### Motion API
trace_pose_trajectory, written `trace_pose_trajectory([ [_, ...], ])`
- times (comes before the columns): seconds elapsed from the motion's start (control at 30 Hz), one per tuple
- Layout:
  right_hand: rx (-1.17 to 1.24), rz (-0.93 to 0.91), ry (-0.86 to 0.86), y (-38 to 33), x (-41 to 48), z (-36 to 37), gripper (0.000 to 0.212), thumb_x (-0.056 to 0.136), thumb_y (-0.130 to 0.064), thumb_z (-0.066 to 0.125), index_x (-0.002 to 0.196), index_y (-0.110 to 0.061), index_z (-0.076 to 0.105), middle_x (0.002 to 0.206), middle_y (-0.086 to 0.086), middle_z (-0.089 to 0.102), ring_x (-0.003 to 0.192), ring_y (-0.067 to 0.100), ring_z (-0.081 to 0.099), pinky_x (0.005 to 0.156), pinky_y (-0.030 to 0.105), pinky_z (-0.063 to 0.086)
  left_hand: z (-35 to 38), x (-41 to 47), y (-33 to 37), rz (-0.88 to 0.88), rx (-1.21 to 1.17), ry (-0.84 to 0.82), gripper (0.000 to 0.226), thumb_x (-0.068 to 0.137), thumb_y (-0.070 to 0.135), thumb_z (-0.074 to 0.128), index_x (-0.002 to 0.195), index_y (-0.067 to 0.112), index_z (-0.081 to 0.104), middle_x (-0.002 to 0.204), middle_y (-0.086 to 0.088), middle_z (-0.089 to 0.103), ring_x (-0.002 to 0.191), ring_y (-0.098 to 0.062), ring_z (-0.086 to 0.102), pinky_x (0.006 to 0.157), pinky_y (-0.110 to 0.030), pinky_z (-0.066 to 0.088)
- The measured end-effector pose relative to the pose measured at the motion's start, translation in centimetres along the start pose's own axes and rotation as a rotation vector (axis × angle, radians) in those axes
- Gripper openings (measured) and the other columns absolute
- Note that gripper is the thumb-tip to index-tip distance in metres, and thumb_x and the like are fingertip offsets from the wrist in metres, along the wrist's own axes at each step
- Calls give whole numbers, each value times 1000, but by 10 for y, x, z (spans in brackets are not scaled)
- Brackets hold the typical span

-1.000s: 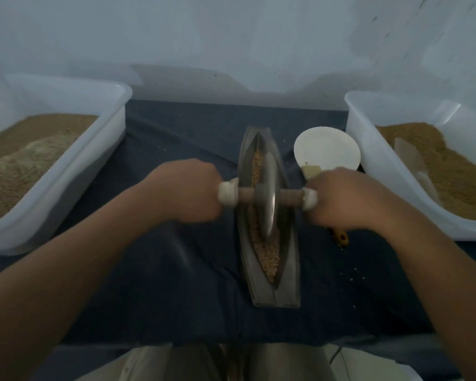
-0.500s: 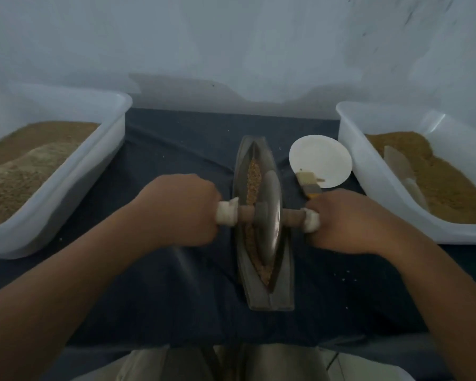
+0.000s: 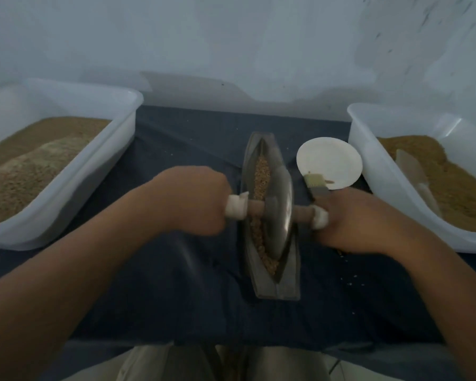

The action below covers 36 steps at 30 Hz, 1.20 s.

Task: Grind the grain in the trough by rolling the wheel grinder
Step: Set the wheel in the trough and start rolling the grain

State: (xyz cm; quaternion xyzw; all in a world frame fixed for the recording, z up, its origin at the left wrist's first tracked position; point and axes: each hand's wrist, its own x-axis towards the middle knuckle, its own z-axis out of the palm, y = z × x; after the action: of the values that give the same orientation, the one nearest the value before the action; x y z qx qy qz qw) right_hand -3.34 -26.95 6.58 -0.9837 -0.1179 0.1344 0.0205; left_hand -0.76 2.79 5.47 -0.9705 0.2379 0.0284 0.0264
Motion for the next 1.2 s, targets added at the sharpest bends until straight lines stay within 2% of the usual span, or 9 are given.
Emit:
trace_pose_trajectory([
  [0.07, 15, 16, 36, 3, -4, 8, 18, 79, -45, 69, 67, -33, 62, 65, -9, 62, 58, 4, 58, 51, 28, 41, 1, 2, 5, 37, 104, 136, 19, 61, 44, 56, 59, 26, 48, 50, 10, 47, 43, -6, 43, 44, -20, 29],
  [0.2, -103, 104, 275, -3, 49, 5, 23, 93, -40, 60, 73, -29, 59, 73, -6, 61, 66, 13, 57, 62, 34, 49, -20, 51, -8, -108, 75, 71, 26, 77, 44, 62, 67, 23, 51, 68, 7, 54, 63, -21, 57, 64, -34, 52],
  [0.3, -141, 130, 376, -1, 93, -14, 30, 95, -35, 61, 68, -24, 59, 71, -3, 60, 66, 16, 55, 68, 37, 49, -25, 73, -14, -189, 29, 81, 28, 81, 45, 64, 71, 22, 52, 75, 3, 57, 72, -26, 59, 73, -37, 56],
  [0.47, -59, 4, 169, 5, 43, -5, 20, 87, -42, 66, 70, -32, 61, 69, -8, 63, 65, 6, 58, 63, 33, 54, -14, 29, -6, -63, -40, -17, 18, 75, 37, 64, 67, 23, 56, 67, 6, 63, 62, -15, 62, 60, -31, 55],
  [0.57, -50, -94, 134, 7, -7, 5, 21, 69, -57, 53, 66, -36, 54, 59, -13, 58, 53, 0, 55, 48, 25, 42, 8, -10, -3, -12, -59, 27, 18, 66, 45, 58, 59, 30, 52, 52, 11, 53, 47, -2, 50, 44, -20, 34],
  [0.87, -214, 83, 315, 0, 101, -33, 21, 87, -32, 62, 67, -23, 60, 68, -2, 61, 63, 17, 58, 59, 34, 44, -20, 74, -21, -217, -107, 37, 25, 81, 37, 70, 70, 20, 55, 74, 1, 61, 70, -22, 62, 70, -36, 56],
  [1.0, -111, 7, 157, 3, 50, -15, 18, 84, -36, 68, 68, -27, 64, 67, -5, 65, 63, 12, 62, 61, 34, 54, -15, 33, -9, -77, -96, -96, 24, 79, 32, 71, 66, 19, 57, 69, 2, 65, 61, -15, 63, 53, -26, 46],
  [1.1, -11, -59, -49, 3, -7, -5, 9, 74, -45, 68, 72, -37, 64, 70, -14, 67, 62, 1, 64, 48, 21, 40, -1, -10, -1, 22, -39, -70, 20, 64, 41, 62, 59, 23, 54, 51, 7, 55, 46, -2, 51, 42, -21, 33],
  [1.2, -39, -49, 27, 3, 0, -4, 15, 79, -41, 67, 70, -33, 59, 65, -7, 62, 59, 7, 61, 50, 25, 38, 3, 0, -5, -8, -51, -54, 21, 65, 43, 60, 59, 24, 54, 52, 8, 54, 48, -3, 52, 44, -22, 34],
])
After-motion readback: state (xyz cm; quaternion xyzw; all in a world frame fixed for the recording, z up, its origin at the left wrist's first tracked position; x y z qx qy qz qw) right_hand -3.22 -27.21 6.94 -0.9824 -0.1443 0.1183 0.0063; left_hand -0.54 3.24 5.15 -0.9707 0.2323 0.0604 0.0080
